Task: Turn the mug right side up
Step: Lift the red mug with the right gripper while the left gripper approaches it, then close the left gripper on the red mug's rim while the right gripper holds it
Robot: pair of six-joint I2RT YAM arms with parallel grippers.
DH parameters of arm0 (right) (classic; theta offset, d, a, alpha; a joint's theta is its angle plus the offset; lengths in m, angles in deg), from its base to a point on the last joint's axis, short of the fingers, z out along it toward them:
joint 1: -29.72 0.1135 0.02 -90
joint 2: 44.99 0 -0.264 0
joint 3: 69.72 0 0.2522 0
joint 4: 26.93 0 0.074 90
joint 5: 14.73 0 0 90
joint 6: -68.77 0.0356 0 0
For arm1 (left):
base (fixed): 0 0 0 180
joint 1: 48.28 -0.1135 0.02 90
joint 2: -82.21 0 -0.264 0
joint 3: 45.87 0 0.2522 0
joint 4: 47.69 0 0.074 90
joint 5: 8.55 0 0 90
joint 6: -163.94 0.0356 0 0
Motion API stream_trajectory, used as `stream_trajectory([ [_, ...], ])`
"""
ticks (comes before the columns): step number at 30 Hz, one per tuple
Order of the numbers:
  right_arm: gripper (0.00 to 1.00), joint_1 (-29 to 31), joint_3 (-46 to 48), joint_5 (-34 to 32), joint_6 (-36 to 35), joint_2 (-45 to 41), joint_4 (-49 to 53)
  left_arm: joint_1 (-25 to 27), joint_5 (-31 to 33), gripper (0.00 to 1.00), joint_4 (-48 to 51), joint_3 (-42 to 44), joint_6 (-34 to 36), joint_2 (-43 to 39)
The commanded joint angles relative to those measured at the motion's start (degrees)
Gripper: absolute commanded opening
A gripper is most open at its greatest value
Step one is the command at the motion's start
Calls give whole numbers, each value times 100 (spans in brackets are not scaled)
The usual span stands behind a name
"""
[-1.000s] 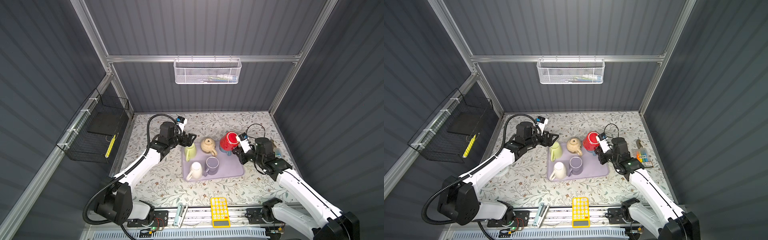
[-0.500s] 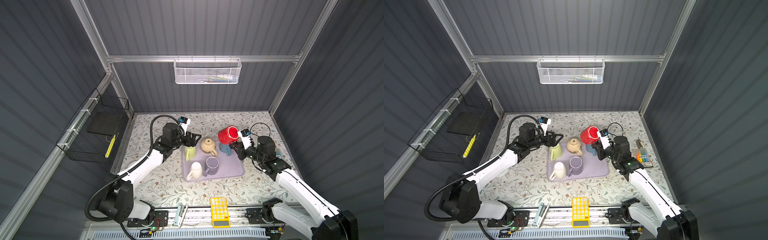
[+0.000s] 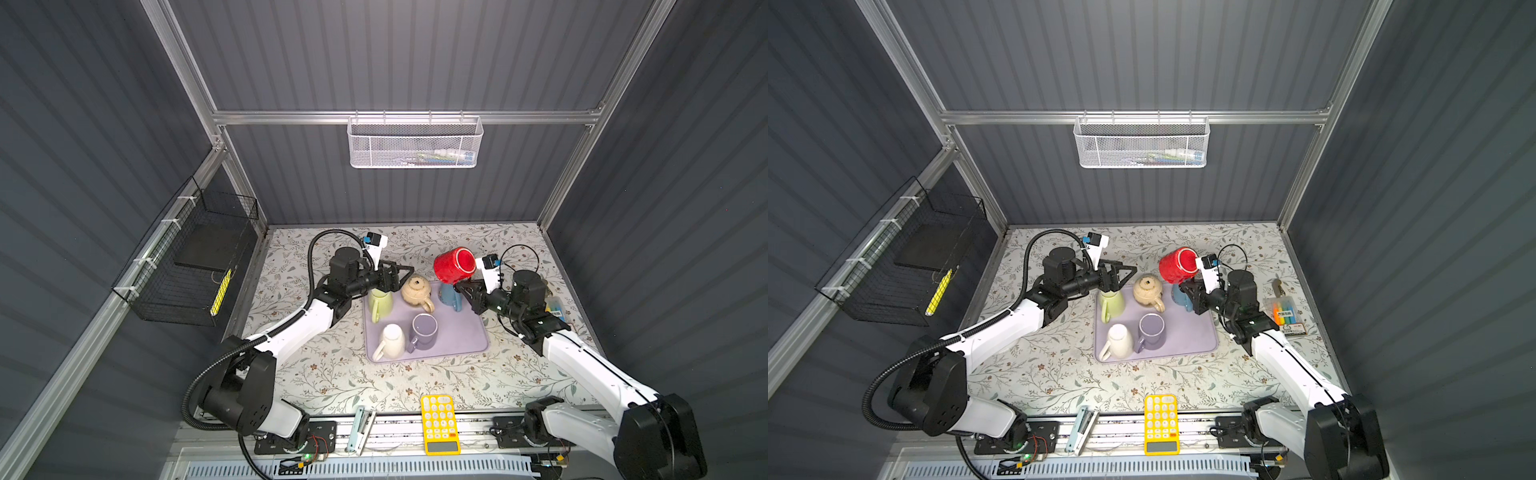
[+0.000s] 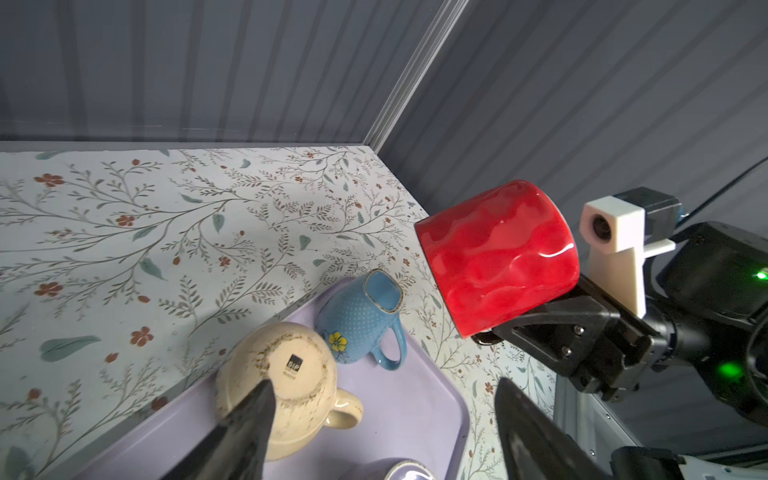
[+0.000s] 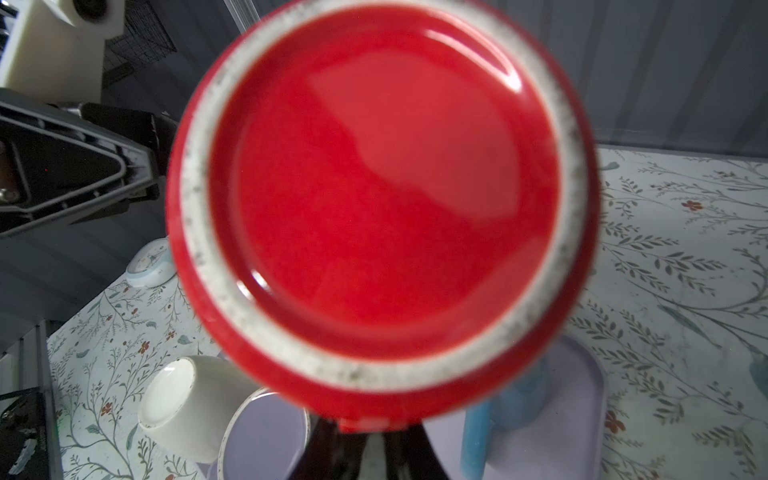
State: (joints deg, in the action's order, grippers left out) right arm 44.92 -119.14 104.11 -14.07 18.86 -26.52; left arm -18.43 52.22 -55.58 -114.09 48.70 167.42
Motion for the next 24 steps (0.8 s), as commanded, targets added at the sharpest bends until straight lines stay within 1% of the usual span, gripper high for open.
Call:
stream_trajectory([
  [1,0,-17,-16,404,178,-55,-1000,112,-430,83,-674,67,-397,190],
  [5,0,-26,56,636,394,-20,-1361,176,-563,83,-937,14,-581,385],
  [7,0,-26,84,714,469,192,-1534,213,-605,82,-1029,-35,-647,448],
  [12,0,-26,70,906,534,283,-1709,319,-642,82,-1117,-163,-699,557],
  [18,0,-26,128,1184,837,507,-2258,381,-873,74,-1718,-259,-1101,792],
  [24,0,-9,198,1458,1222,789,-2937,390,-985,71,-2227,-285,-1393,968],
])
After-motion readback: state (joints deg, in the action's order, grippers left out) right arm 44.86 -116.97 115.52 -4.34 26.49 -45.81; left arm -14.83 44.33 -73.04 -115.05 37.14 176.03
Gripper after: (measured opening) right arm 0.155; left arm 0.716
